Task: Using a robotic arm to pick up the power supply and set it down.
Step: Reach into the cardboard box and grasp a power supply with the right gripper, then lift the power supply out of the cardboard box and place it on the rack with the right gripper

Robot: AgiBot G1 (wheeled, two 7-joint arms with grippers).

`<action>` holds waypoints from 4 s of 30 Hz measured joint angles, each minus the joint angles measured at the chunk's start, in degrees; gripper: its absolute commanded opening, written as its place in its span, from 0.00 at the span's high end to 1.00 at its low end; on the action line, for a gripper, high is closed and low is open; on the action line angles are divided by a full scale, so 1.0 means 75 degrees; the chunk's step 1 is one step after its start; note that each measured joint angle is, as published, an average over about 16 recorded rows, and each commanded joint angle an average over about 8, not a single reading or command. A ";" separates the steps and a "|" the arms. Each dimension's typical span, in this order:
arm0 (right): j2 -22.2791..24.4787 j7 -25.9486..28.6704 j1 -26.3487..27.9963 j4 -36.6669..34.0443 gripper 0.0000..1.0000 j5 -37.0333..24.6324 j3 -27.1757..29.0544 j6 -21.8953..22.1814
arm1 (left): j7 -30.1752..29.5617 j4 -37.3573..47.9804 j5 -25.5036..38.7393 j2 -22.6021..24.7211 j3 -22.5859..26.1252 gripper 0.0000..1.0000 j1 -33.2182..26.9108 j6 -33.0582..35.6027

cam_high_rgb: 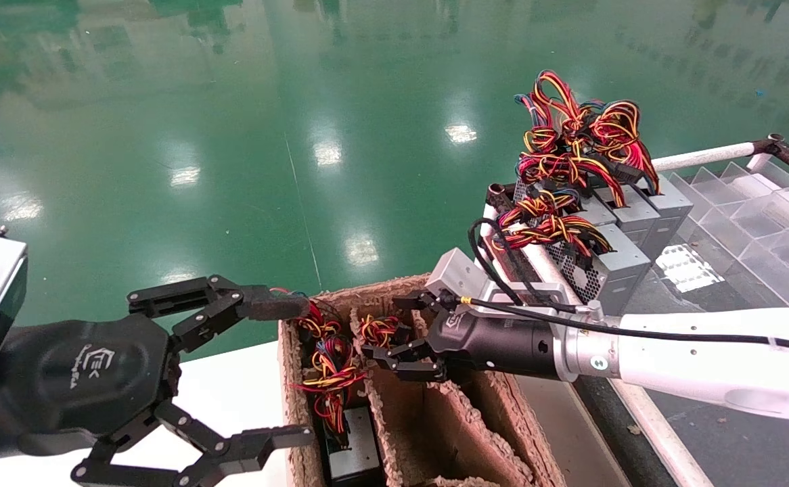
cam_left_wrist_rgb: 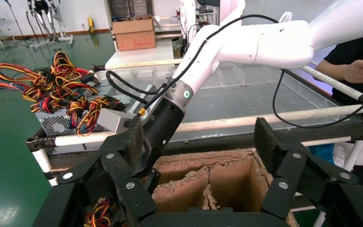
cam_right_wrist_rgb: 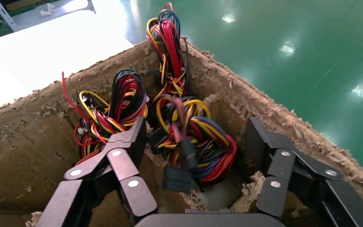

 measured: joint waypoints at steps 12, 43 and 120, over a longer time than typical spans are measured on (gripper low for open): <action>-0.0041 0.0098 -0.0051 -0.0013 1.00 -0.0115 -0.0065 0.0093 | 0.0002 0.0000 -0.0003 -0.0002 0.0005 0.00 -0.0001 -0.0002; -0.0055 -0.0313 -0.0162 -0.0325 1.00 0.0346 0.0237 0.0138 | 0.0008 0.0000 -0.0011 -0.0006 0.0016 0.00 -0.0004 -0.0007; 0.1521 0.0529 0.2065 -0.0053 1.00 0.2394 0.1827 -0.1089 | 0.0021 0.0000 -0.0029 -0.0017 0.0043 0.00 -0.0010 -0.0018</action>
